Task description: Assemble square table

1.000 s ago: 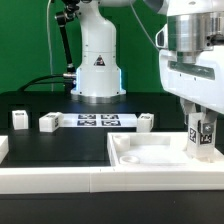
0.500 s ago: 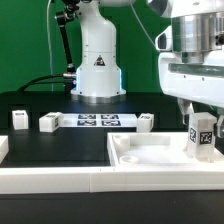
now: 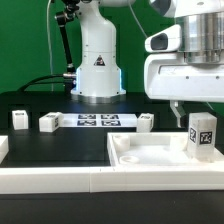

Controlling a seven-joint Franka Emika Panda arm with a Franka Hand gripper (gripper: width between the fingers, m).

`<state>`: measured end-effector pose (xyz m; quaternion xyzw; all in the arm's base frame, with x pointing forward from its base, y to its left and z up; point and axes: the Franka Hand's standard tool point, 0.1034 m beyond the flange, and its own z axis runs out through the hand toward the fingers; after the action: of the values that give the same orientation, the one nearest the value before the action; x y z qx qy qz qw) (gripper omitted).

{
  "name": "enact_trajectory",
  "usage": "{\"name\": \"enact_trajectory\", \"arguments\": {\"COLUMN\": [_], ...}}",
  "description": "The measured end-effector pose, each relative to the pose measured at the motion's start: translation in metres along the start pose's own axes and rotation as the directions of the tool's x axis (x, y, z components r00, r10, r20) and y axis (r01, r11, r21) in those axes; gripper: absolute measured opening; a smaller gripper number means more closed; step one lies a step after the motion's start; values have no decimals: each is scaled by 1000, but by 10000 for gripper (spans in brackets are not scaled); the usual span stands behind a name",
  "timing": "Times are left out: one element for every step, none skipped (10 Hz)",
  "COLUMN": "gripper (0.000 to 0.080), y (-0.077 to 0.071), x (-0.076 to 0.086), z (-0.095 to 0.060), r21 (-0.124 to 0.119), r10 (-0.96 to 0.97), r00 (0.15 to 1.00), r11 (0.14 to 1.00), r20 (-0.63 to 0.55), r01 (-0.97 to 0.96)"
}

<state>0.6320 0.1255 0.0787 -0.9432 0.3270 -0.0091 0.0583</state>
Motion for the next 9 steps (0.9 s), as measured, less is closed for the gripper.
{"name": "enact_trajectory", "arguments": {"gripper": [649,649,649,649,649,649,649,649,649], "y": [0,0,0,0,0,0,0,1,1], "x": [0,0,0,0,0,0,1,2,2], "z": [0,0,0,1,1,0,0,0,0], "r21": [0,-1,-2,-2,-1,-1,-2,-2,-3], "r10": [-70,-135,-223,-302,-365,-427,-489,-567,-633], "r00": [998,991,975,953,931,904,872,824,774], "r11": [998,991,975,953,931,904,872,824,774], "r20": [0,0,0,0,0,0,-1,-1,-1], "r01": [70,135,223,302,365,427,489,567,633]}}
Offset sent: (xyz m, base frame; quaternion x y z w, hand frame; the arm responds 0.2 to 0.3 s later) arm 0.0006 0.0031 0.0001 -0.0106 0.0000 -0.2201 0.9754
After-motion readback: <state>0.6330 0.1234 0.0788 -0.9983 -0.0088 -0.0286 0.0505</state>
